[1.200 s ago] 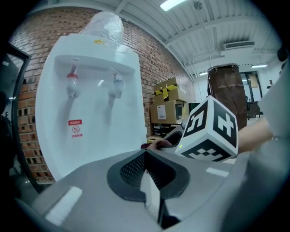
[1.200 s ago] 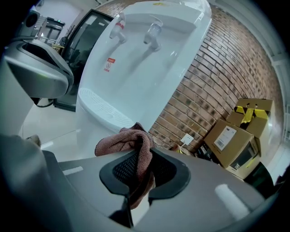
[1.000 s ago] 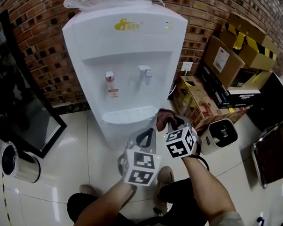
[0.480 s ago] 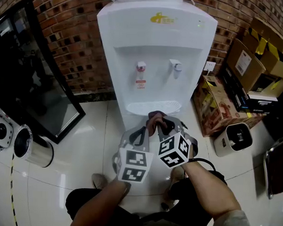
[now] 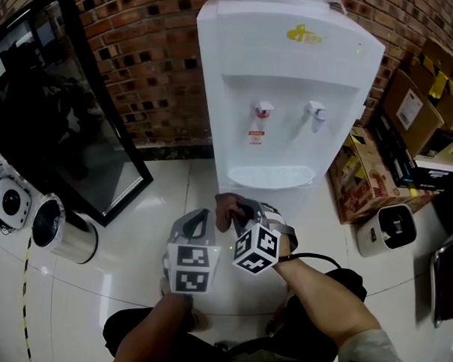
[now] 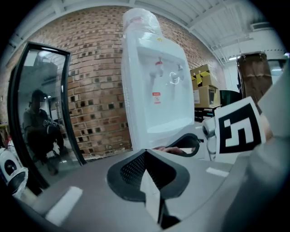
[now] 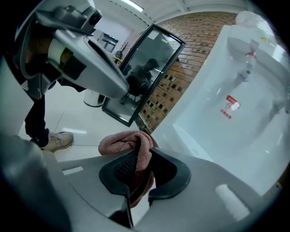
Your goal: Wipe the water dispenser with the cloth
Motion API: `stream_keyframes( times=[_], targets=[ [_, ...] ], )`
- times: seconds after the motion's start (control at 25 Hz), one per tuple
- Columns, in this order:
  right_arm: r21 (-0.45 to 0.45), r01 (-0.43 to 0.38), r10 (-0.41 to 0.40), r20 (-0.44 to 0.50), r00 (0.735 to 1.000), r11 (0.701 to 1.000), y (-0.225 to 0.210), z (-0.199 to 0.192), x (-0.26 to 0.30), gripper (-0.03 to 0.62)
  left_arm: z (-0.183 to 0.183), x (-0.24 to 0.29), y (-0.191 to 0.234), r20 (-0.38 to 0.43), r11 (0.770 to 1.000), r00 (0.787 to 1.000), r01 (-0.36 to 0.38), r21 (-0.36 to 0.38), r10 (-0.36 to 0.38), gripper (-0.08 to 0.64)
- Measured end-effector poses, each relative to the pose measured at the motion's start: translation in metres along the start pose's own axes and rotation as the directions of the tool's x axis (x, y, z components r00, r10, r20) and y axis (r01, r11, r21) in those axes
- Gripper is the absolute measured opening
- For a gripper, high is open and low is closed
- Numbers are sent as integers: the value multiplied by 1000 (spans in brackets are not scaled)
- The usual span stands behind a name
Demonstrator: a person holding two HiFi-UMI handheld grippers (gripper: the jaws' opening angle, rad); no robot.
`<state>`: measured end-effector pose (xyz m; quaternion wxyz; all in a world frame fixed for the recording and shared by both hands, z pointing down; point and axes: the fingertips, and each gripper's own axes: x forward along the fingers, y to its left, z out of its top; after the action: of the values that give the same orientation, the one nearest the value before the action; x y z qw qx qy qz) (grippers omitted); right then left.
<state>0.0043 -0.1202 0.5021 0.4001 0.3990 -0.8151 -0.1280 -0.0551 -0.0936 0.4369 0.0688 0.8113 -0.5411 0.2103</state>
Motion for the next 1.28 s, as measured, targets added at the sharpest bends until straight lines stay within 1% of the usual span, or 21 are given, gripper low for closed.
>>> stream_keyframes(
  times=[0.08,0.2,0.4,0.68,1.0,1.28],
  targets=[
    [-5,-12,12,6,1000,1000,8,6,11,72,3,0,8,8,1000,1000,-7,-20,7,0],
    [13,-13,13,20,1000,1000,13,17,24,72,9,-1,14,27,999,1000,-9,-39,10,0],
    [91,21,-21,1,1000,996,5,21,39,72,16,-3,18,48,998,999,1,-60,2,0],
    [176,80,-70,-61,996,981,-20,-5,37,72,20,0,15,58,998,998,14,-65,-10,0],
    [196,124,-104,-108,989,973,-41,-34,19,71,17,10,1,37,999,999,28,-45,-27,0],
    [228,154,-124,-137,983,961,-54,-53,6,72,24,18,-23,40,998,997,66,-20,-66,0]
  ],
)
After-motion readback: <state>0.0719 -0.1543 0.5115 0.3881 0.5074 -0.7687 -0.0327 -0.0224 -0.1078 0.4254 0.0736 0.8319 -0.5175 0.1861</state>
